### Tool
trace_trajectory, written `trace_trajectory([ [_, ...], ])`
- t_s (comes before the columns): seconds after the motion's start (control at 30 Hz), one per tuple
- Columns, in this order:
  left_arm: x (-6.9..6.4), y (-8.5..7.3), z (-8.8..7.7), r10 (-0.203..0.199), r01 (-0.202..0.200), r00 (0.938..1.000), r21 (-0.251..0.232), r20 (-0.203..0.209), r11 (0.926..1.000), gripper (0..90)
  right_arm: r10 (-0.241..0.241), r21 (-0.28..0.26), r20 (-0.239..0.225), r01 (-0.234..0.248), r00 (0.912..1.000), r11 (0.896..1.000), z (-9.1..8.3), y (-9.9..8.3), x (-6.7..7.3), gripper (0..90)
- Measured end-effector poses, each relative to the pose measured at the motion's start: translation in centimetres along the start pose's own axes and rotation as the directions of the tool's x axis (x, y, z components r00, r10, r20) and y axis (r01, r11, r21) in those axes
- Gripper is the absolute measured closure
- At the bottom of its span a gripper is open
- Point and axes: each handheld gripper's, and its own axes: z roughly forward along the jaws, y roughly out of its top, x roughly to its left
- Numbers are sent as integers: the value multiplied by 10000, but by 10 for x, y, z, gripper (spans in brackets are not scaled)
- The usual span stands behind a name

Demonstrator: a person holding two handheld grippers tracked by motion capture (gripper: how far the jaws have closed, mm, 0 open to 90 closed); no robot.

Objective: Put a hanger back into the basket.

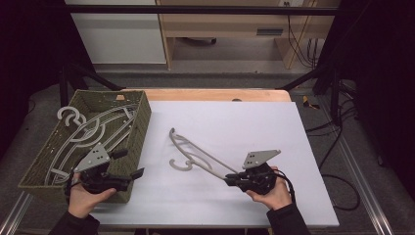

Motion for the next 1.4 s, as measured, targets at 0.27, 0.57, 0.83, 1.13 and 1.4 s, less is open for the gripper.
trace_trajectory([
  [0.27, 0, 0, -1, -20, 20, 10000, -30, -14, 10000, 132, -90, 1897, 241, 43, 9997, 9818, 49, -22, -3, 822],
  [0.57, -1, -1, 2, 4, -4, 10000, 79, 13, 10000, 132, -76, 2340, 277, 10, 9996, 9722, 68, -31, -2, 818],
  [0.83, -1, -1, 2, -15, 15, 10000, 108, 30, 9999, 132, -157, 2559, 488, 27, 9987, 9667, 74, -34, -2, 808],
  [1.13, -1, -2, 4, -10, 10, 10000, 169, 30, 9999, 131, -97, 2728, 924, -160, 9957, 9619, 59, -45, -1, 720],
  [1.4, -3, -3, 9, 2, -4, 10000, 297, 87, 9996, 132, -130, 3315, 1057, -229, 9943, 9432, 64, -37, 0, 789],
])
